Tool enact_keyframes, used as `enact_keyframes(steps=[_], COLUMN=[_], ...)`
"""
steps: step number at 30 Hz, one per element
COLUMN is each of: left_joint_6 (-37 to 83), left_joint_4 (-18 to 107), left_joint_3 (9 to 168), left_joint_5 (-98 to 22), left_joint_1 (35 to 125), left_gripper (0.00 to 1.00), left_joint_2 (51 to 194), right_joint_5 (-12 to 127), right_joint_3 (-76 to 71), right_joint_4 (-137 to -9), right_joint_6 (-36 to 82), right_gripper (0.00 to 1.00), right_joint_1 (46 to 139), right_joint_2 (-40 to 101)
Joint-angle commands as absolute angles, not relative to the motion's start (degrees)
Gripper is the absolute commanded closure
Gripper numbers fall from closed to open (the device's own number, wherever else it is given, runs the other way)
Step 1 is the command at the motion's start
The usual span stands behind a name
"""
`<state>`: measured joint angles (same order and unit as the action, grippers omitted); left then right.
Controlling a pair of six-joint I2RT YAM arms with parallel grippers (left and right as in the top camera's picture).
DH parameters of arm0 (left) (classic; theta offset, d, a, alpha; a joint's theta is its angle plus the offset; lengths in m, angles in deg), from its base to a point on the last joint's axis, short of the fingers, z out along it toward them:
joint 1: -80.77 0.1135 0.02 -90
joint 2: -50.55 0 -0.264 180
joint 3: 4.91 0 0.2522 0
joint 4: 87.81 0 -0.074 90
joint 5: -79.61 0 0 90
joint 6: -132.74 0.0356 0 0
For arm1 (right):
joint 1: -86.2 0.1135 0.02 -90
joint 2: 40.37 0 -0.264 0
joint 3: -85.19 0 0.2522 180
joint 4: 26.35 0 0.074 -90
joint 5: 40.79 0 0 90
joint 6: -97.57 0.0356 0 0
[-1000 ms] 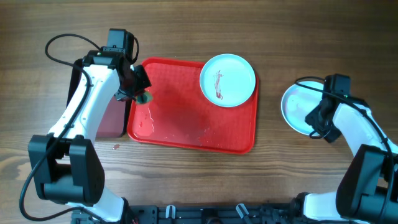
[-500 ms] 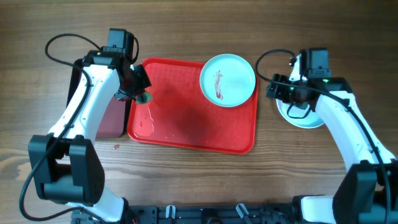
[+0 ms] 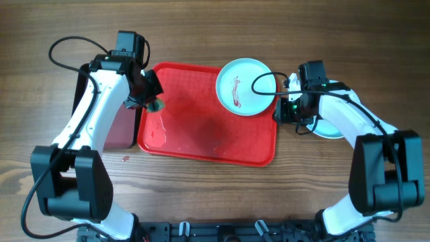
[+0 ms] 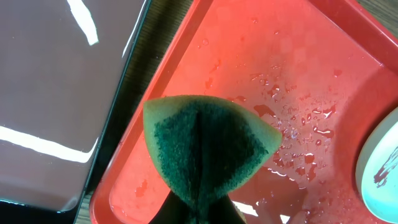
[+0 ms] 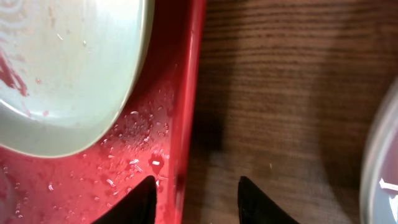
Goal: Clean dirty plates on tray and stack at the side
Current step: 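Grasp the remaining blue plate rim with the right gripper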
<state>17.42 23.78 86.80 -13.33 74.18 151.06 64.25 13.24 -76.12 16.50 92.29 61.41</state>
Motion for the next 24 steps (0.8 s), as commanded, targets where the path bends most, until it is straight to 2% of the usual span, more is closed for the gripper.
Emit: enact_keyframes(steps=[1,2,6,11,24], left_joint_6=[18.5,18.5,18.5,18.5,18.5], left_joint_4=[24.0,23.9,23.9,23.9,23.9], left_joint_3=[86.4,86.4,86.4,86.4,86.4], left_joint_5=[-13.8,-13.8,-13.8,-13.8,-13.8], left_joint_1=[74.1,74.1,74.1,74.1,74.1], left_gripper=[0.96,0.96,0.96,0.96,0.96], left_joint_2=[150.9,150.9,150.9,150.9,150.9], right_joint_5=[65.4,65.4,64.4,62.5,57.2], right_joint_3=[13.8,13.8,13.8,13.8,13.8], right_joint_4=[-74.9,-74.5,-73.1,-71.5,-63.9], right_joint_6=[15.1,15.1,17.0,18.3,17.9], right_gripper=[0.59,0.60,0.78,0.95,0.96], right_joint_1=[93.4,93.7,94.0,94.0,94.0], right_joint_2=[64.5,65.1,65.9,65.9,65.9])
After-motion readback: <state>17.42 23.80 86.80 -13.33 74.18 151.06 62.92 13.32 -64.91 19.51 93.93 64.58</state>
